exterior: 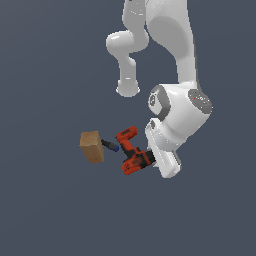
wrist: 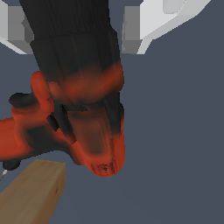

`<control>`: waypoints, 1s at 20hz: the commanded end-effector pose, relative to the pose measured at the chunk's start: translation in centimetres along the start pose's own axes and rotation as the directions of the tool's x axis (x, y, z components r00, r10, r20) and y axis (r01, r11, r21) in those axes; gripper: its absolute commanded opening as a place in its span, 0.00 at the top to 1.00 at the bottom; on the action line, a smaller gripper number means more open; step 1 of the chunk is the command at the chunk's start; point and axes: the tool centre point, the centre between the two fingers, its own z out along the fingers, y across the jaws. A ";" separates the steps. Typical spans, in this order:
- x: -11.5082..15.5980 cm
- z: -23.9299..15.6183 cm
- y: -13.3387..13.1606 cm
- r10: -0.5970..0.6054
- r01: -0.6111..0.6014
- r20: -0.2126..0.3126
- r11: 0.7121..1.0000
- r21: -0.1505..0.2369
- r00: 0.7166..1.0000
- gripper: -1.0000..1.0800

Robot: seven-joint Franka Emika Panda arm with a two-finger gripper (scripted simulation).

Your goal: Pick up a designated object from a clutter of objects.

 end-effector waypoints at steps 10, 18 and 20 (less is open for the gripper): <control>-4.1 -11.8 5.3 0.001 -0.001 -0.002 1.000 0.007 1.000 1.00; -7.2 -20.3 9.1 0.001 -0.001 -0.004 1.000 0.008 1.000 1.00; -7.9 -22.2 9.9 0.001 -0.001 -0.004 1.000 0.008 1.000 1.00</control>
